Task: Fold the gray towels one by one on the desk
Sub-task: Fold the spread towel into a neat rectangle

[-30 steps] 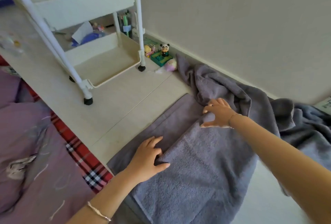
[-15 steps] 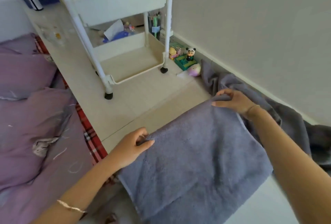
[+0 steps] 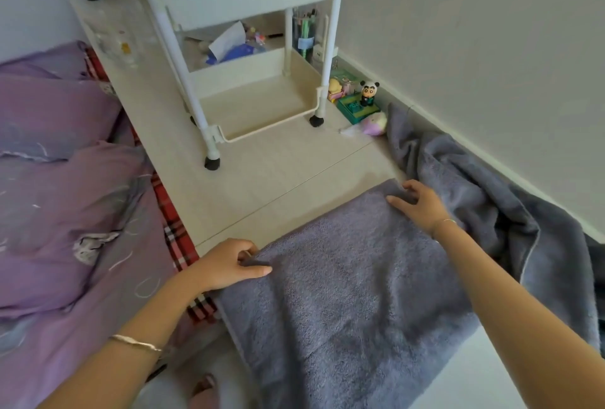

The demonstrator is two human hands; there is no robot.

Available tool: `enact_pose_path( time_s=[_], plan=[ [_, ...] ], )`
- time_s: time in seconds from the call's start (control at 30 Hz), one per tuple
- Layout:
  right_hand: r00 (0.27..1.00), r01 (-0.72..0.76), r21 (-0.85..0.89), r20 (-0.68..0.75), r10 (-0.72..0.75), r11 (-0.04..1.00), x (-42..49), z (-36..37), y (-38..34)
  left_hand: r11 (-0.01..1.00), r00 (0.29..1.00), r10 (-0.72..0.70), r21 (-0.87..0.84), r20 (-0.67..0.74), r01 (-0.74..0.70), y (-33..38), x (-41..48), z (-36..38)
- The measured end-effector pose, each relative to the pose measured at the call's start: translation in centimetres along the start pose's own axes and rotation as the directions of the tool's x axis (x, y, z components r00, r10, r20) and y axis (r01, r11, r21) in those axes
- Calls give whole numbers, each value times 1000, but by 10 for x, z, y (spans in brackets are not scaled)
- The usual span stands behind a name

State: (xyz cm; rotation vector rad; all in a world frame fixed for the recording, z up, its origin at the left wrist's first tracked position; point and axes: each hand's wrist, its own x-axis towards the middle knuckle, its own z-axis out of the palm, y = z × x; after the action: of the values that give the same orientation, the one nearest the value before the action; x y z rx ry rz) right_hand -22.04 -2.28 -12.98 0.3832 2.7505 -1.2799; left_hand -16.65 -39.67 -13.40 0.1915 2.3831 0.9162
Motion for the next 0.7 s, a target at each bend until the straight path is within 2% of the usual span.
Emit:
enact_pose_path(
  time_s=[0.1,0.17,0.27,0.37,0.47,0.53,0.63,0.7],
  plan=[
    [986,-69,-86,148,81,994,-6,-14,17,999,1000,29,15,6,-29,1,-2,-2],
    [973,-91,-166,195,123,982,-17,-28,28,990,997,72,124,-39,-67,2,-2,1],
    [966,-113,-194,208,154,974,-36,-45,40,951,985,115,300,-128,-72,-1,-1,10],
    [983,-61,-199,159,93,978,-50,-43,44,938,979,141,335,-144,-85,7,-5,21],
    [1000,27,-89,3,-27,996,-53,-35,37,953,978,181,266,-109,-146,16,-8,23],
    [993,46,-41,-103,-50,998,-50,-32,29,944,963,240,263,-126,-201,15,-7,19],
    [994,-82,-125,-81,72,989,-46,-29,33,921,965,217,359,-150,-152,9,-5,15],
    [981,-191,-103,-52,186,976,-54,-32,40,885,965,192,456,-179,-91,8,-8,18]
  ],
)
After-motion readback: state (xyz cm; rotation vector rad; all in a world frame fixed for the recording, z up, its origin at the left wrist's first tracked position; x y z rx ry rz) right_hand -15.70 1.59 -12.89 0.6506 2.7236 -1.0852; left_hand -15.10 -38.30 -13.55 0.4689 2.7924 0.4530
